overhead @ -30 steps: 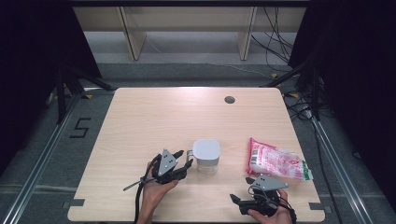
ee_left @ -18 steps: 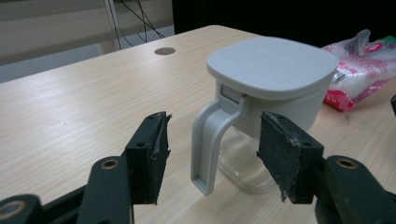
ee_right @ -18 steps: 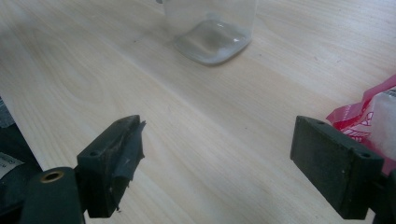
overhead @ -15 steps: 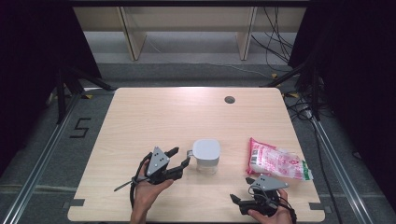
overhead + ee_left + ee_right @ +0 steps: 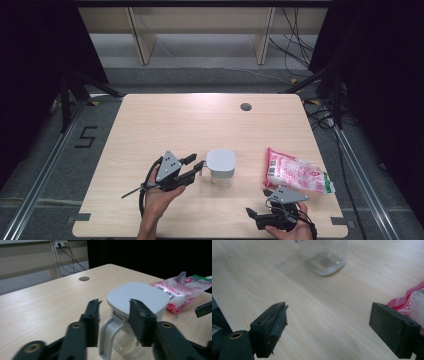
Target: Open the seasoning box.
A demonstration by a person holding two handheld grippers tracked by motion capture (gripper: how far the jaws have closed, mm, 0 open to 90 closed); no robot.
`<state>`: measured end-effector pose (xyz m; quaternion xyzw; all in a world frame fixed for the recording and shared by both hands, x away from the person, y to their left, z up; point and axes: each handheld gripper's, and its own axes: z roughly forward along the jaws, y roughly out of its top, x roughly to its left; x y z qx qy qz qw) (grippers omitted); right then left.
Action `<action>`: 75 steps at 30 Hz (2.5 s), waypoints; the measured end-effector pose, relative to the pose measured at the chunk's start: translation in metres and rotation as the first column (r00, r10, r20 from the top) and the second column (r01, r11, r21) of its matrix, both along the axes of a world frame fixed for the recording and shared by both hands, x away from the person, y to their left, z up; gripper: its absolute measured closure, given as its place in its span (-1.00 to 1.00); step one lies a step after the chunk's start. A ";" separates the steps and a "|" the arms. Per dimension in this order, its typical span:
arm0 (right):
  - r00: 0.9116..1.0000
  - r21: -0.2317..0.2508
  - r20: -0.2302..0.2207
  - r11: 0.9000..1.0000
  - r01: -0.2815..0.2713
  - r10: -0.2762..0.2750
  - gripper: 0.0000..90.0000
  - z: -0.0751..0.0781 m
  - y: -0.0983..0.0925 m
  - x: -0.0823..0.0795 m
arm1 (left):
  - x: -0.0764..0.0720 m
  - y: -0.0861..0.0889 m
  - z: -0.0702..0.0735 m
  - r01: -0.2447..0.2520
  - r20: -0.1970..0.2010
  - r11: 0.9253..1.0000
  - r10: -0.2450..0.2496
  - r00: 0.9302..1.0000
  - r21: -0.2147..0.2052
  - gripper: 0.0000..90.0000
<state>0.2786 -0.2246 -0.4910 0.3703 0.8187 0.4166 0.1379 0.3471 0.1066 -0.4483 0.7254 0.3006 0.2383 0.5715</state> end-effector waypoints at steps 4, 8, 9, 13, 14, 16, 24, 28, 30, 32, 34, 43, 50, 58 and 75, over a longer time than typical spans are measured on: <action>1.000 -0.011 0.017 1.000 0.017 -0.017 -0.65 0.001 0.001 0.000 | 0.004 -0.005 0.005 0.027 0.018 1.000 -0.027 0.999 0.000 0.74; 1.000 -0.024 0.025 1.000 0.011 -0.011 -0.63 0.002 0.001 0.000 | 0.010 -0.012 0.007 0.028 0.019 1.000 -0.028 0.999 -0.002 0.88; 1.000 -0.023 0.025 1.000 0.011 -0.011 -0.63 0.002 0.001 0.000 | 0.011 -0.013 0.008 0.033 0.022 0.999 -0.033 0.999 0.002 0.91; 1.000 -0.017 0.013 1.000 0.013 -0.012 -0.62 0.002 0.002 0.000 | 0.013 -0.017 0.006 0.038 0.008 0.999 -0.038 0.999 0.012 0.95; 1.000 -0.004 0.008 1.000 0.006 -0.006 -0.62 0.001 0.002 0.001 | 0.014 -0.018 0.005 0.040 0.005 0.999 -0.040 0.999 0.015 0.96; 1.000 -0.012 0.007 1.000 0.004 -0.004 -0.61 0.001 0.002 0.000 | 0.015 -0.019 0.002 0.039 -0.004 0.999 -0.039 0.999 0.028 0.96; 1.000 -0.020 0.017 1.000 0.015 -0.015 -0.57 0.003 0.002 -0.001 | 0.018 -0.020 -0.002 0.021 -0.012 0.999 -0.020 1.000 0.045 0.95; 0.999 -0.016 0.039 1.000 0.004 -0.003 -0.50 0.004 0.002 -0.001 | 0.019 -0.019 -0.004 0.026 -0.019 0.999 -0.025 0.999 0.034 0.96; 0.999 -0.009 0.024 0.999 0.034 -0.033 -0.48 0.005 0.003 -0.003 | 0.019 -0.018 -0.005 0.019 -0.016 0.999 -0.019 1.000 0.033 0.96; 0.998 -0.018 0.057 1.000 0.010 -0.009 -0.43 0.006 0.003 0.001 | 0.019 -0.018 -0.005 0.018 -0.018 0.999 -0.018 1.000 0.031 0.96; 0.998 -0.025 0.066 1.000 0.013 -0.011 -0.40 0.007 0.003 0.002 | 0.019 -0.018 -0.006 0.020 -0.014 0.999 -0.019 1.000 0.030 0.95; 0.990 -0.026 0.142 1.000 -0.010 0.014 0.00 0.013 0.006 0.019 | 0.019 -0.017 -0.007 0.013 -0.012 1.000 -0.012 1.000 0.022 0.95; 0.982 0.019 0.185 0.999 -0.038 0.034 0.39 0.020 0.012 0.035 | 0.019 -0.016 -0.008 0.009 -0.017 1.000 -0.008 1.000 0.012 0.95; 0.976 0.013 0.207 0.997 -0.077 0.073 0.77 0.028 0.023 0.047 | 0.019 -0.015 -0.008 0.003 -0.006 1.000 -0.002 1.000 0.031 0.94; 0.961 0.035 0.259 0.993 -0.116 0.103 1.00 0.044 0.047 0.062 | 0.019 -0.015 -0.010 -0.006 0.008 0.999 0.006 1.000 0.041 0.94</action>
